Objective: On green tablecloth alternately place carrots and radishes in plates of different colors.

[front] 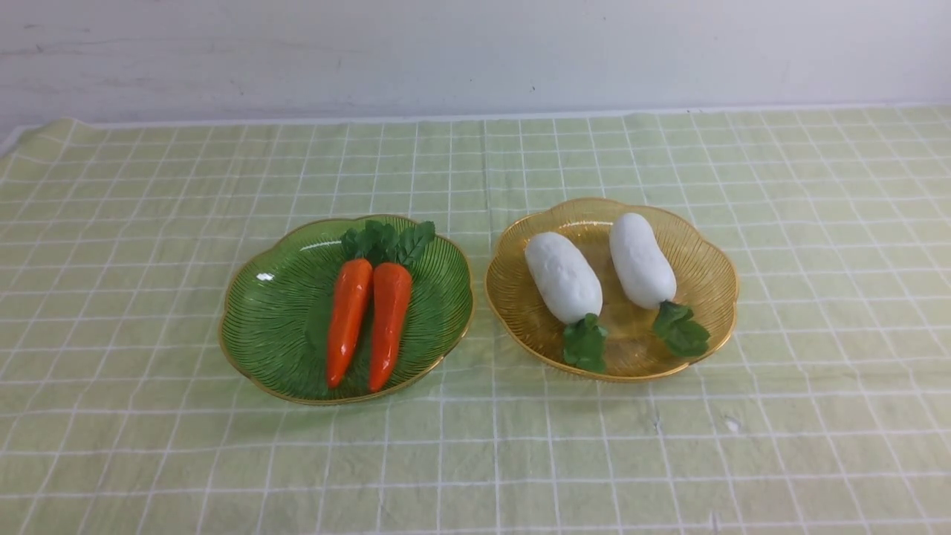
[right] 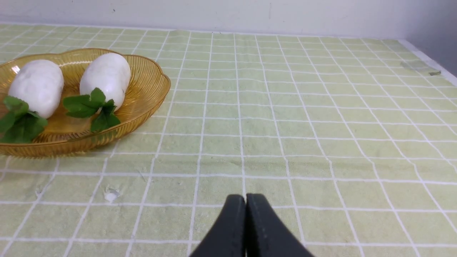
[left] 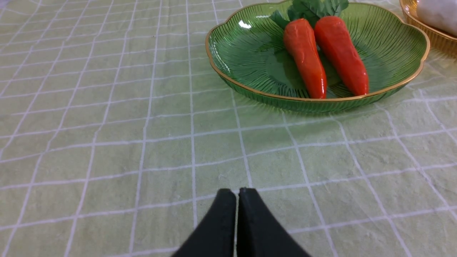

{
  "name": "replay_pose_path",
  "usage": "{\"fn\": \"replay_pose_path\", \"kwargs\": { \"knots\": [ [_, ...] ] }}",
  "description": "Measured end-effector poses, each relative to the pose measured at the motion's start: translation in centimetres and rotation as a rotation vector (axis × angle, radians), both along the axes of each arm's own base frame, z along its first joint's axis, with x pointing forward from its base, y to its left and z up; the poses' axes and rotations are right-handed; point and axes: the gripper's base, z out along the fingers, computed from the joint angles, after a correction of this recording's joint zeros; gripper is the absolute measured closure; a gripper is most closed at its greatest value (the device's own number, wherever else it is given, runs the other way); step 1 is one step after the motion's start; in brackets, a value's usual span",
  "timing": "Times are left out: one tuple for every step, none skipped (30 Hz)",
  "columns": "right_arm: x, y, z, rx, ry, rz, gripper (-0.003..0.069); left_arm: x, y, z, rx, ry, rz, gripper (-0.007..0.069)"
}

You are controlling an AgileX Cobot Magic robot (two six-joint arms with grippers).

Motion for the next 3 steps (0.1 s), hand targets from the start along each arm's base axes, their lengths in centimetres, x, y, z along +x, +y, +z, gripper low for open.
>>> {"fn": "replay_pose_path", "kwargs": {
  "knots": [
    [0.0, 0.0, 0.0, 0.0, 0.0, 0.0, 0.0673, 0.0, 0.0, 0.0, 0.0, 0.0, 0.0, 0.0632],
    [0.0, 0.0, 0.0, 0.0, 0.0, 0.0, 0.0673, 0.0, 0.0, 0.0, 0.0, 0.0, 0.0, 0.0632],
    [0.0, 0.0, 0.0, 0.0, 0.0, 0.0, 0.0673, 0.0, 0.0, 0.0, 0.0, 0.0, 0.0, 0.0632]
  ]
}}
